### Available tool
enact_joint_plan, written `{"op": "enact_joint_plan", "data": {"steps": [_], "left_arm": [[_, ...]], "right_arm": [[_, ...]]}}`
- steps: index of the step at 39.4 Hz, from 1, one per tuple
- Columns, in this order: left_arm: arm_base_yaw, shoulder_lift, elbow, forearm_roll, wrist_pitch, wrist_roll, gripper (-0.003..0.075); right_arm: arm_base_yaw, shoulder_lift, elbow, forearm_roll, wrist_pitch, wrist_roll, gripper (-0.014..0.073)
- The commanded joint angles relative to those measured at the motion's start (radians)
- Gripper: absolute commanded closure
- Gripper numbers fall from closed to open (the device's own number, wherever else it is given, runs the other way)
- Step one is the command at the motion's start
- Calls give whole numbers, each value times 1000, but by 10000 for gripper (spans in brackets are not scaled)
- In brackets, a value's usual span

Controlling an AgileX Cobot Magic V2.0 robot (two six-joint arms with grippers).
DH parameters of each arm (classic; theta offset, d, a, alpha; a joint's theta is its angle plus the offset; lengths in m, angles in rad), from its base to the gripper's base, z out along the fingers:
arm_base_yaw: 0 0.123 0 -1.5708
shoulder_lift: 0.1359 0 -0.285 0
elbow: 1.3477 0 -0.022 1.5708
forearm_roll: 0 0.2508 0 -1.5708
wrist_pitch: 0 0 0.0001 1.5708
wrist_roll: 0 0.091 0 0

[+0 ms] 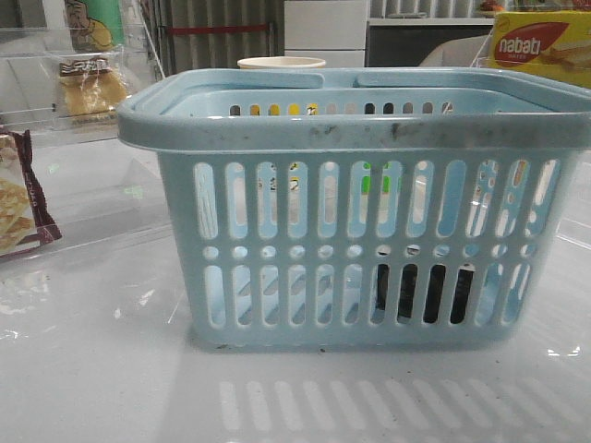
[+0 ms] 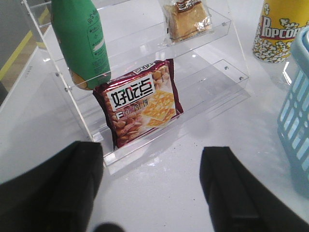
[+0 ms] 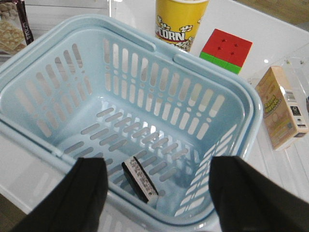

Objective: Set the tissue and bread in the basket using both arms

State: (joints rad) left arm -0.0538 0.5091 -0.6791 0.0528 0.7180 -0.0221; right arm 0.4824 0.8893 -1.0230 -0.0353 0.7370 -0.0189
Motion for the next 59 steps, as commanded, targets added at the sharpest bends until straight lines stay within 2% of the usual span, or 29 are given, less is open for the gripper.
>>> {"op": "enact_joint_plan", "data": {"steps": [1,14,20,34,42,49,59], "left_arm": [[-6,11,-30,1,-79,0,227],[-6,11,-30,1,-88,0,227],[-6,11,-30,1,-92,0,227],[-6,31,-32,-7,-219,0,247],[-6,213,-84,-37,-218,77,235],[-6,424,-184,-108,-246,114,123],[-33,766,-402,-145,-298,132,120]], "right_arm": [[1,-93,43,-12,-51,-7,41],[1,-307,207,-14,-21,-7,41],[1,-323,224,-14,-18,-7,41],[1,-323,226,-14,-14,-7,41],[1,-323,226,-14,-14,-7,41],[1,-323,226,-14,-14,-7,41],[1,-323,226,-14,-14,-7,41]]}}
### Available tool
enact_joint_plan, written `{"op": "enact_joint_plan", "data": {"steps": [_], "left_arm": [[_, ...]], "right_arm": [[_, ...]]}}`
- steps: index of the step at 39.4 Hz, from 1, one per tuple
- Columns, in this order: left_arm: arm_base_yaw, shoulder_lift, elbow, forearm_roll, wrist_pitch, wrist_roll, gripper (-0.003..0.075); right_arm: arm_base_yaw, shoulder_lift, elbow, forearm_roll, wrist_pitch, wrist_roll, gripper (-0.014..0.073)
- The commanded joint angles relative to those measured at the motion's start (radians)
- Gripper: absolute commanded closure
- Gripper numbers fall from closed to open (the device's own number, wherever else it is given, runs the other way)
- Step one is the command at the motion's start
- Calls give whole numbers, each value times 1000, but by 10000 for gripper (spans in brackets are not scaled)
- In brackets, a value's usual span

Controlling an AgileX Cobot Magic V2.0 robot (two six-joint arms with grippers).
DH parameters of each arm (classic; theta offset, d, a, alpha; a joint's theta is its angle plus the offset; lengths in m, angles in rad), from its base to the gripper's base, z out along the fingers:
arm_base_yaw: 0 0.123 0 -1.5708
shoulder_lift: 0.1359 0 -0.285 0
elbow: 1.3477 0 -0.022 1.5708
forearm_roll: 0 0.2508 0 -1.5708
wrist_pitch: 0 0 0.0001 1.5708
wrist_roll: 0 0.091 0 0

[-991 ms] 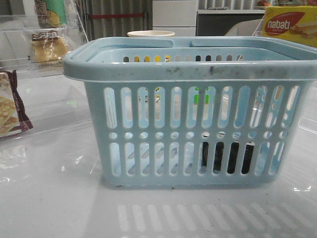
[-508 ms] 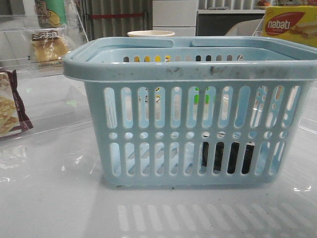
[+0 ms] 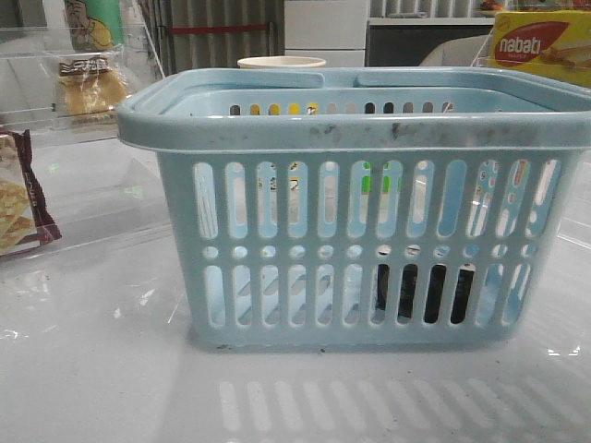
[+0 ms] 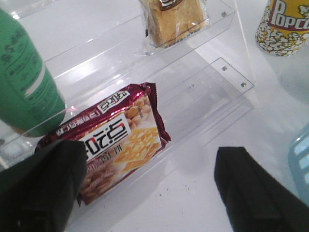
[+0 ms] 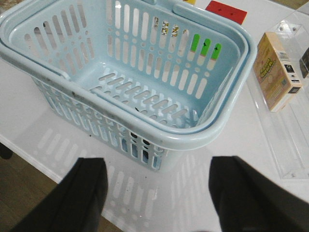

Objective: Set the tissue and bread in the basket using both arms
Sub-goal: 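Reach the left gripper to the shelf and grasp the bagged bread roll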

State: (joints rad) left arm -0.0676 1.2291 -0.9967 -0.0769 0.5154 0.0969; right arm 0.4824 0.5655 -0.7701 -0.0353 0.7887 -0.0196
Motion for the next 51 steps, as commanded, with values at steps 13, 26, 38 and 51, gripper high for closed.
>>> {"op": "enact_joint_plan", "data": {"steps": [13,26,38,51], "left_arm": [[-59,459,-448,156,-165,13,120],[-38,654,-669,133,-142,-25,120],[-28,724,-676,109,-249,-24,120],[-28,753,-676,84,-300,-24,342]], "right_arm": [[1,1,-27,-14,-66,-7,41],[1,1,-27,-14,-66,-7,41],[1,1,-27,-14,-65,-7,41],[1,1,-27,-14,-62,-7,41]]}}
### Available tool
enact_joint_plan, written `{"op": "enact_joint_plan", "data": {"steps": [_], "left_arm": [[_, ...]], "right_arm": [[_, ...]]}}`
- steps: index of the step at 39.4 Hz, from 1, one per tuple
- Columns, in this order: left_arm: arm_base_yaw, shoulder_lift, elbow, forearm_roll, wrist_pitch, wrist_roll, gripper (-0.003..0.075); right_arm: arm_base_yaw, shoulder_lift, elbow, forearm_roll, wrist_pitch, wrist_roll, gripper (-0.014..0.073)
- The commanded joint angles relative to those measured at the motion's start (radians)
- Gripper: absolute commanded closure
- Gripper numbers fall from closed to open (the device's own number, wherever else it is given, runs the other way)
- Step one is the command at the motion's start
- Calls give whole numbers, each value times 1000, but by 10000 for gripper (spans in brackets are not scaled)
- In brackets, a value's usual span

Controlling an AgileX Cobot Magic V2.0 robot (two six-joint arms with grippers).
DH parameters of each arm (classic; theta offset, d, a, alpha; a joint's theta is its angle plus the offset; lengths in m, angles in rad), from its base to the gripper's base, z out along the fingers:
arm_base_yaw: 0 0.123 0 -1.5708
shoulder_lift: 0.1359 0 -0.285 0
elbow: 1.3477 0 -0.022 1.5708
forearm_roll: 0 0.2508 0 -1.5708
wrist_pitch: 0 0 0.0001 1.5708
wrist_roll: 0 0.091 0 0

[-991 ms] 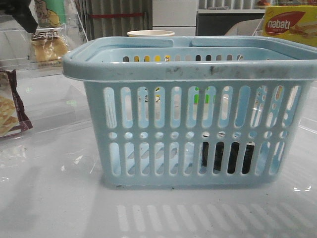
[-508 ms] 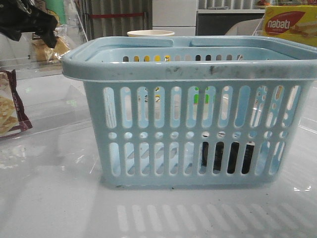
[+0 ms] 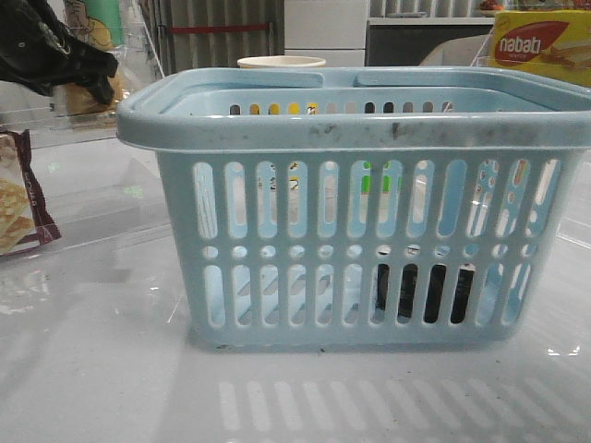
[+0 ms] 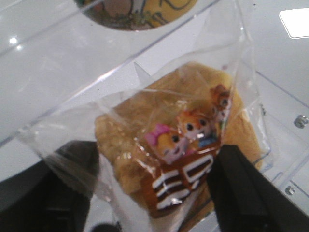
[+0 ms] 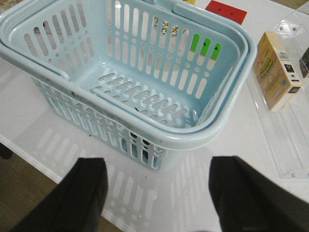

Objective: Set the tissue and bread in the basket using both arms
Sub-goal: 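Reach the left gripper to the shelf and grasp the bagged bread roll, then carry the bread roll with the left gripper over the basket and lower it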

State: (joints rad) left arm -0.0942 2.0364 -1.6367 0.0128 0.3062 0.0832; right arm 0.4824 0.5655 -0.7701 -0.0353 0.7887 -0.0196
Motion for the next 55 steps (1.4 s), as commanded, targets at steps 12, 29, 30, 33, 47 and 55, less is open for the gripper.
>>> {"op": "enact_joint_plan", "data": {"steps": [12,29,30,33,47,55], "left_arm": [[-2,-111,-37,-13,10,-11,629],[-126,-503,-39,-13,318,-11,629],[-140,-520,-39,-13,329,-9,629],[-198,-573,-39,-13,372,12,629],[-485,-632,-39,-13,439,24,629],[-567,-563,-39,-13,430,24,629]], "right_arm": [[1,1,-27,-14,-62,-7,41],[1,1,-27,-14,-62,-7,41],[1,1,-27,-14,-62,-7,41],[1,1,-27,-14,-62,-7,41],[1,1,-27,-14,-62,-7,41],[1,1,-27,-14,-62,-7,41]]}}
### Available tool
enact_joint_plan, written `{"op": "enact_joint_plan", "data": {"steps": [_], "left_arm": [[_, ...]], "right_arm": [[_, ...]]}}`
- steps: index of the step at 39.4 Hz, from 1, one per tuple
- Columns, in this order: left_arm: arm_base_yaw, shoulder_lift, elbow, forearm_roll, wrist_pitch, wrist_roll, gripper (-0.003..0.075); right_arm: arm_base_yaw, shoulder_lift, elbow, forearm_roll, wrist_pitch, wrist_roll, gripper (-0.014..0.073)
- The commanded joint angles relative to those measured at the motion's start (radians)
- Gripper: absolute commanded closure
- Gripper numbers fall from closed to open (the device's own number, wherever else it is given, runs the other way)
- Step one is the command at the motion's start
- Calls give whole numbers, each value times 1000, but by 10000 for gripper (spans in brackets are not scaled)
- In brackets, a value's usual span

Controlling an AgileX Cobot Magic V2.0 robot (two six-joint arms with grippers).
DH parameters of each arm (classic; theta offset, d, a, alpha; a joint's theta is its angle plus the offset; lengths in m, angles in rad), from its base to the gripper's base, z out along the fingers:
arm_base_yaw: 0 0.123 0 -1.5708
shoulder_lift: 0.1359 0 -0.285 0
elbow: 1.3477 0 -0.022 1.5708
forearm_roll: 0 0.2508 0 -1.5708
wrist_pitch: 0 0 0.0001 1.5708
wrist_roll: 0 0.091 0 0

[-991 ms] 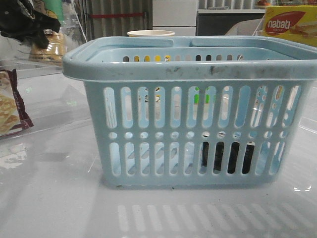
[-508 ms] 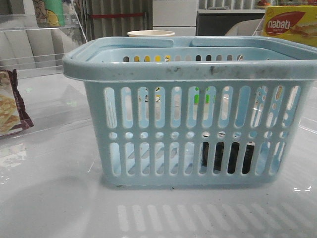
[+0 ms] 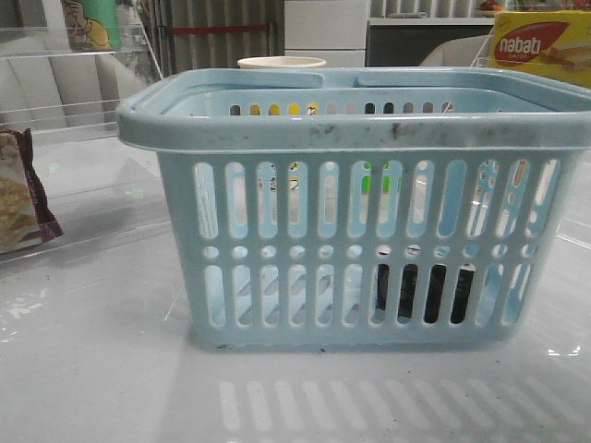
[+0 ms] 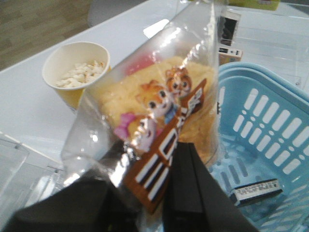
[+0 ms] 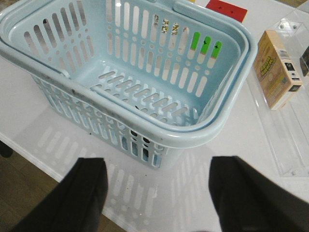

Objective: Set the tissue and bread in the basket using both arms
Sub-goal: 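Carry the bread roll with the left gripper over the basket and lower it, then open the left gripper to release the bread and lift it out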

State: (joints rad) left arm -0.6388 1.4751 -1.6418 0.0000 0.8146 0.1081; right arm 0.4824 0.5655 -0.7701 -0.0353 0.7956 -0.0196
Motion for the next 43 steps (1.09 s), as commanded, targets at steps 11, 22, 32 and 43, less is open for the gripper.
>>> {"op": "enact_joint_plan", "data": {"steps": [11,22,32,43], "left_arm": [[-44,168,-34,-19,-78,-1,629],[-44,335,-34,-57,-68,-1,629],[-44,371,-34,-82,-64,-1,411],[-44,327,-34,-89,-19,2,147]], "right_arm": [[1,1,-27,-14,-69,-7,41],[1,1,-27,-14,-69,-7,41],[1,1,-27,-14,-69,-7,41],[1,1,-27,-14,-69,-7,41]]}}
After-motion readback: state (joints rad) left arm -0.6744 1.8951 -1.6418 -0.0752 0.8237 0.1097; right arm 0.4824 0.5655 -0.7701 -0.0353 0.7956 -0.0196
